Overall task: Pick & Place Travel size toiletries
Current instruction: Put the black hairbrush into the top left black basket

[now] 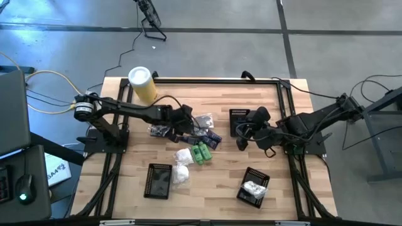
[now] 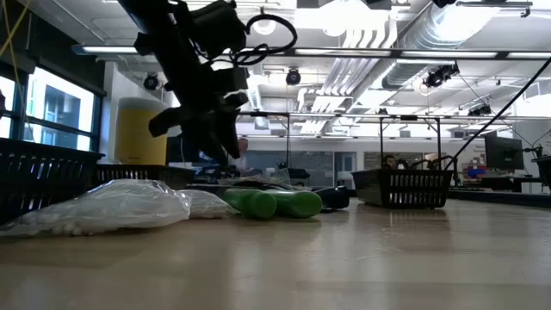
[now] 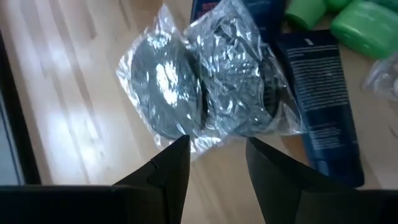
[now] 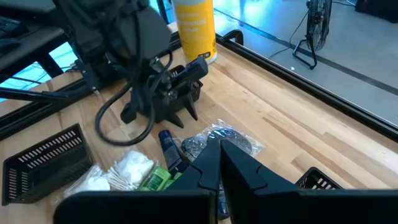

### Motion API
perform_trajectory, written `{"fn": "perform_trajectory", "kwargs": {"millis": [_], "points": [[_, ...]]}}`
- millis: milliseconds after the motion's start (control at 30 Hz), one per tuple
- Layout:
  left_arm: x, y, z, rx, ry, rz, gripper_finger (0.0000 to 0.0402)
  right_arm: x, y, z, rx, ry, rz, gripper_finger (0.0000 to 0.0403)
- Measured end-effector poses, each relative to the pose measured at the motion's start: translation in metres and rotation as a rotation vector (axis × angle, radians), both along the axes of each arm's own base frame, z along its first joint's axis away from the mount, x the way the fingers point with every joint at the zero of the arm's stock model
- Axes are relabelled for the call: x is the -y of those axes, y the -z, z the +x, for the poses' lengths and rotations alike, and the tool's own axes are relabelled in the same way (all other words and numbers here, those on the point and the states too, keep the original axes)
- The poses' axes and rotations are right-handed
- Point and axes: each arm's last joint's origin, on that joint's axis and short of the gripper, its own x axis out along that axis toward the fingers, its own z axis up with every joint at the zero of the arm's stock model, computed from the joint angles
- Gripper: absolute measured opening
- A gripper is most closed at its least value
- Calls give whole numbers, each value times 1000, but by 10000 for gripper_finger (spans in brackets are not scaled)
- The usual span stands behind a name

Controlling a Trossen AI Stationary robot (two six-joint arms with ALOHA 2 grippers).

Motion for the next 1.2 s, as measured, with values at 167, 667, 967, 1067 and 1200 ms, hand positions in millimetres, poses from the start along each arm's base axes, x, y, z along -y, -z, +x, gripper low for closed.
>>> {"fn": "perform_trajectory", "kwargs": {"millis": [167, 667, 967, 1067, 1200], "points": [[7, 9, 5, -32, 43, 20, 152, 2, 0, 1, 2, 7, 1, 4], [7, 20, 17, 13, 29, 19, 152, 2, 0, 1, 0, 6, -2, 4], [5, 27, 22, 30, -30, 15, 152, 2, 1, 0, -7, 6, -5, 4], [4, 28, 21, 21, -49, 36, 152, 2, 1, 0, -10, 6, -6, 4], [4, 29, 22, 17, -63, 54, 152, 2, 1, 0, -10, 6, -6, 4]]}}
